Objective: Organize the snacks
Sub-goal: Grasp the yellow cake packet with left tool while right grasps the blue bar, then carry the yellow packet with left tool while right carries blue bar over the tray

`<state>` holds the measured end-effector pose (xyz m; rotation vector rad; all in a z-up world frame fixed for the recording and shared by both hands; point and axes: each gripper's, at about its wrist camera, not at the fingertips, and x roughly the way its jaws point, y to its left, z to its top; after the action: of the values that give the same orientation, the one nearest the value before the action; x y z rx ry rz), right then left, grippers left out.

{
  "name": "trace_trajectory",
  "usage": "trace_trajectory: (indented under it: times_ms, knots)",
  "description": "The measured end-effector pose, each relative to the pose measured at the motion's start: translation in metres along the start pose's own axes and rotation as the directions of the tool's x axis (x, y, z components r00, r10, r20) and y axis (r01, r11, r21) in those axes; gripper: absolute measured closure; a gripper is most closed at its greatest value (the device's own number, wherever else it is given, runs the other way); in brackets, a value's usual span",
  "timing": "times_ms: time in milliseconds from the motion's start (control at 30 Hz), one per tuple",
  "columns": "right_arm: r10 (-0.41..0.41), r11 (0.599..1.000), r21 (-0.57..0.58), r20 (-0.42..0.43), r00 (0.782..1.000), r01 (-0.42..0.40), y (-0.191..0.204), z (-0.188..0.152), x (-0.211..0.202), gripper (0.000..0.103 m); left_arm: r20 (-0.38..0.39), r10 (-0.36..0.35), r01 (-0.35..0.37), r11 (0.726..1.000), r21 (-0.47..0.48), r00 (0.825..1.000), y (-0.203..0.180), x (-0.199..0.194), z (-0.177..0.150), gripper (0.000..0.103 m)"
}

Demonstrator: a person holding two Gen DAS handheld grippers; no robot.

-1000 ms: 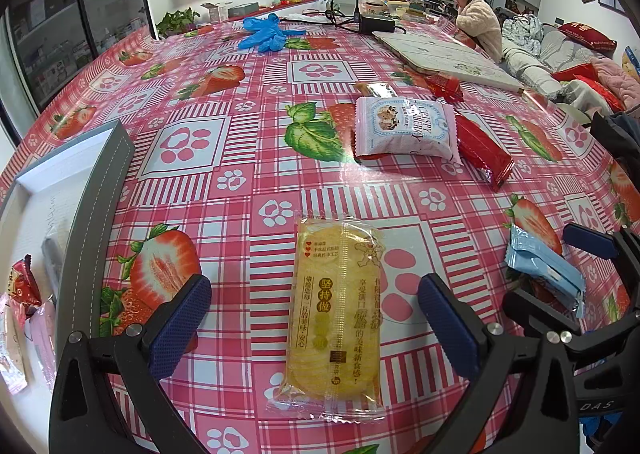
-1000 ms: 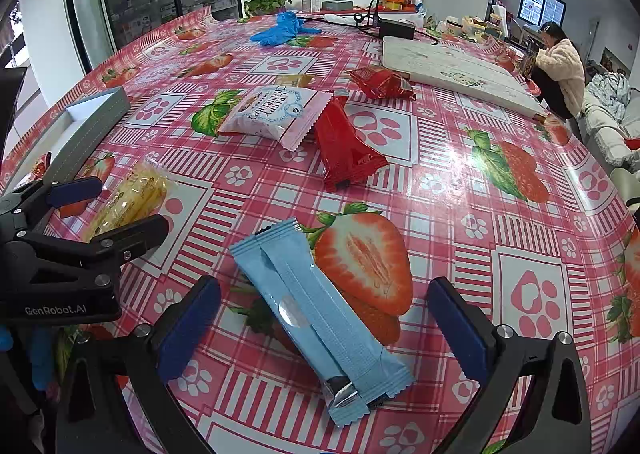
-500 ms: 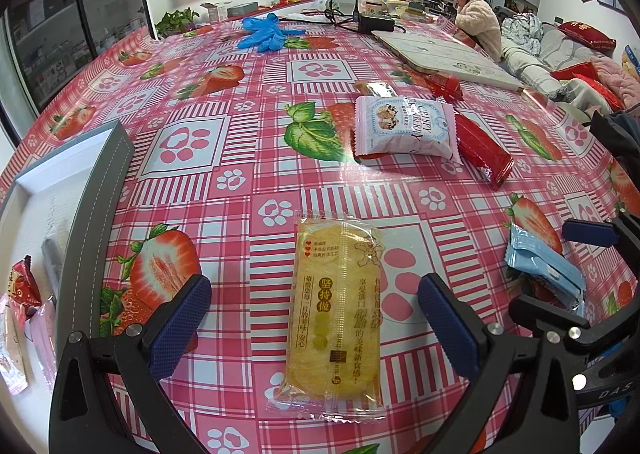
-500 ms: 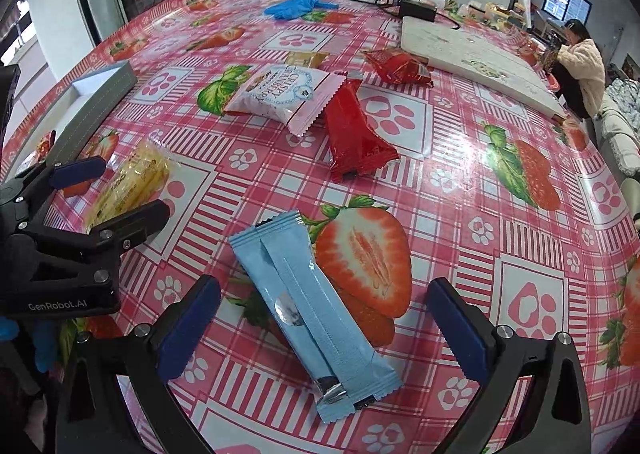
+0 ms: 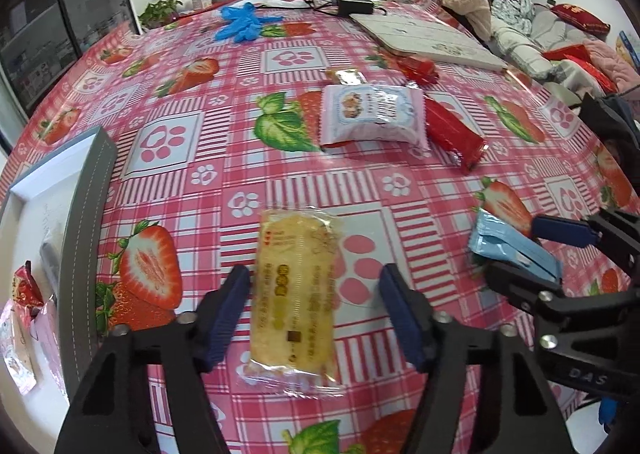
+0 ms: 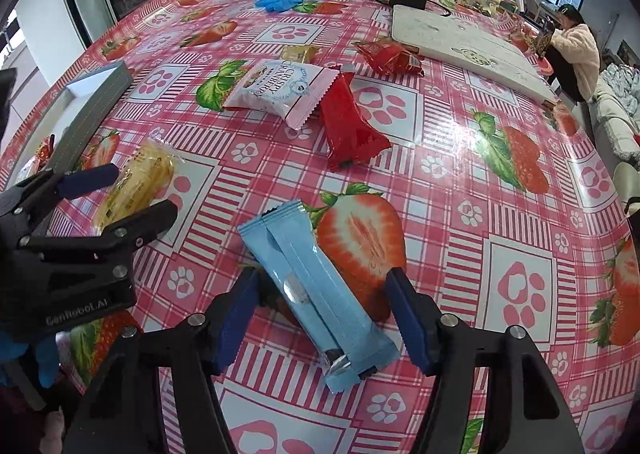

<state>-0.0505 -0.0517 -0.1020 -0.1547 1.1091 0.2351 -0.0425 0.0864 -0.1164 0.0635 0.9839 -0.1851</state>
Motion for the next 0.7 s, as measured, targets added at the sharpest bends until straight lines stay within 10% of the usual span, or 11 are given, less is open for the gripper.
trace_trajectory:
  times_ms: [33, 167, 700]
  knots:
    - [-0.002, 1.000, -0.003, -0.004, 1.000, 0.002, 0.001, 0.002, 0.001, 0.036, -0.002, -0.002, 0.002, 1.000, 0.002, 1.000, -0.002, -0.001, 0.001, 0.060]
    - [0.007, 1.000, -0.028, -0.031, 1.000, -0.008, 0.010, 0.004, -0.003, 0.078, -0.038, -0.084, 0.083, 0.996, -0.028, 0.996, 0.002, -0.009, -0.002, 0.064]
    - [0.249, 0.966, 0.055, 0.090, 0.964, -0.254, 0.036, 0.034, -0.062, 0.078, 0.097, -0.084, 0.092, 0.993, -0.074, 0.992, 0.051, -0.109, 0.010, 0.064]
